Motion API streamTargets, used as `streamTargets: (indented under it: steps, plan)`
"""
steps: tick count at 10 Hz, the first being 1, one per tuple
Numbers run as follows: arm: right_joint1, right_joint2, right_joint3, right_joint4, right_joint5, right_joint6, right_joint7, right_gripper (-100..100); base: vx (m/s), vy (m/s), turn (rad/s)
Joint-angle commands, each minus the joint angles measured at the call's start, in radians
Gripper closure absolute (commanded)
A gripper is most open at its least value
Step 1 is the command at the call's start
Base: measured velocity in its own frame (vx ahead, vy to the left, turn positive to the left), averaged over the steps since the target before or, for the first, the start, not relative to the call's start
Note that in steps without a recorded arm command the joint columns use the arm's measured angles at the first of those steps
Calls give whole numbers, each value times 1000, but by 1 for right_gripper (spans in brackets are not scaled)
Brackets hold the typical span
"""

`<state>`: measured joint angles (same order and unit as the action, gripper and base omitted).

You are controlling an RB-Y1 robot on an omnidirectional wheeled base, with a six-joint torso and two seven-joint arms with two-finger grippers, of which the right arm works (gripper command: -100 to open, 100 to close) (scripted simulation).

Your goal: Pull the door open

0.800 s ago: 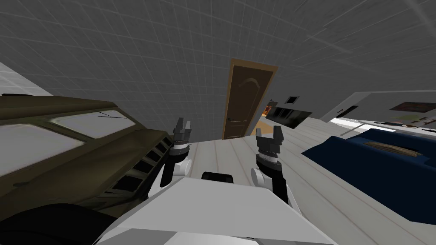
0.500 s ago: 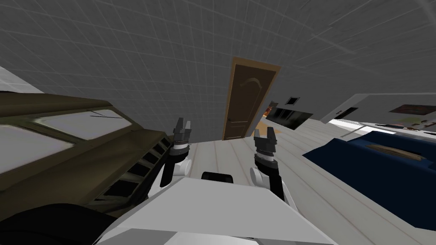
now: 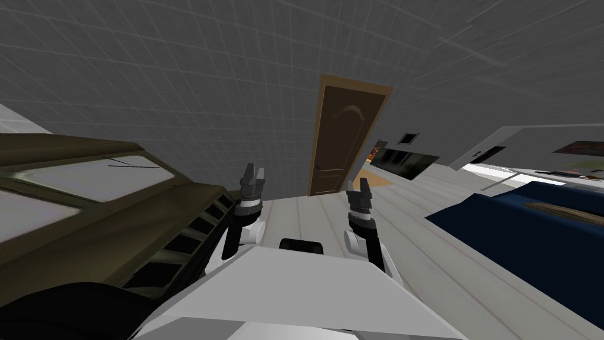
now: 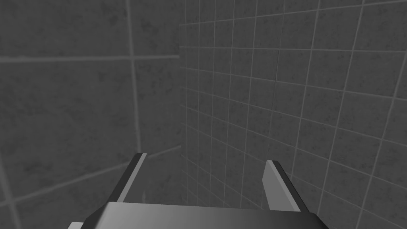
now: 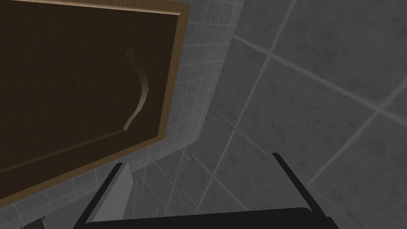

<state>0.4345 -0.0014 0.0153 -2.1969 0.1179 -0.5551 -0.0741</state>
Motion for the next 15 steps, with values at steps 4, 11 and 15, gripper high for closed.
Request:
streamTargets:
  steps: [4, 11, 15]
  plan:
    - [-51, -26, -5, 120, 15, -17, -22, -100, 92, -12, 12]
    - [-131, -64, -16, 307, 38, -43, -58, -100, 87, -11, 11]
    - [-189, -90, -23, 444, 55, -62, -85, -100, 89, -24, 17]
